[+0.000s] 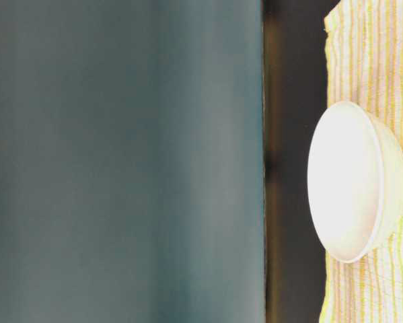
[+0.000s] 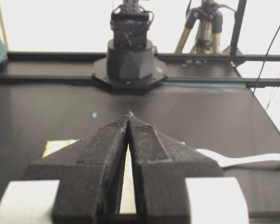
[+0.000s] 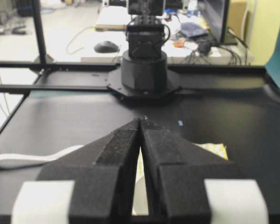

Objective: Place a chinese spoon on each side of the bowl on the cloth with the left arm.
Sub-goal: 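Move the left gripper over the right white spoon below the cloth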

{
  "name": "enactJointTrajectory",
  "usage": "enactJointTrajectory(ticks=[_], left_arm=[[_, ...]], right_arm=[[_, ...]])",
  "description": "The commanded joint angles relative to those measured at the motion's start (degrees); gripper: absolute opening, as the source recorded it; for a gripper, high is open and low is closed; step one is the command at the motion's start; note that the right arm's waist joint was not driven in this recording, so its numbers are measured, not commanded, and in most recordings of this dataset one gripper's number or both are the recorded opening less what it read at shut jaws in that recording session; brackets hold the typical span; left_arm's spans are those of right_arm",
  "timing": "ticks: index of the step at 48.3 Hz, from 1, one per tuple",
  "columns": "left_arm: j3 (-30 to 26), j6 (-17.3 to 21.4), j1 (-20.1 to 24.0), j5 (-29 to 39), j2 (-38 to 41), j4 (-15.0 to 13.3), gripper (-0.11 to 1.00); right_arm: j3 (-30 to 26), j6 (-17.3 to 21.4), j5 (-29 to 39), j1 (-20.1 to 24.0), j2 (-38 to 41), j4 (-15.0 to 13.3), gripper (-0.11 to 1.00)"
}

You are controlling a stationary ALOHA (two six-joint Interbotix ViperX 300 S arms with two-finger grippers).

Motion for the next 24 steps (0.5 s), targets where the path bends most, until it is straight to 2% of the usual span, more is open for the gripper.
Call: enactJointTrajectory(ticks=[1,4,7,13,18,21,24], left_arm=[[-0.8,-1.7,-0.2,0.6,2.0,2.4,0.05],[-0.7,-3.1,-0.3,1.1,3.8,2.4,0.02],[-0.8,-4.4,-0.3,1.0,5.2,2.4,0.01],[-1.1,-6.2,-0.4,0.6,6.8,2.4,0.04],[-1.1,-7.2,-1.1,-0.3,8.0,2.4,0.2],[-1.3,-8.6,-2.0,-0.6,9.2,2.4,0.33],[-1.7,-10.8,-2.9,-0.9,10.8,2.4,0.45]], right_arm=[[-0.2,0.0,-0.4,0.0,0.7,0.2,0.03],[0.9,0.1,-0.2,0.0,0.5,0.8,0.03],[1.8,0.5,0.4,0.1,0.5,1.4,0.08],[3.3,1.3,1.8,0.0,0.1,1.5,0.31],[3.3,1.4,3.4,0.0,-0.4,1.5,0.56],[3.3,1.4,3.8,0.0,-0.4,1.5,0.64],[3.3,1.4,4.1,0.0,-0.4,1.5,0.65]])
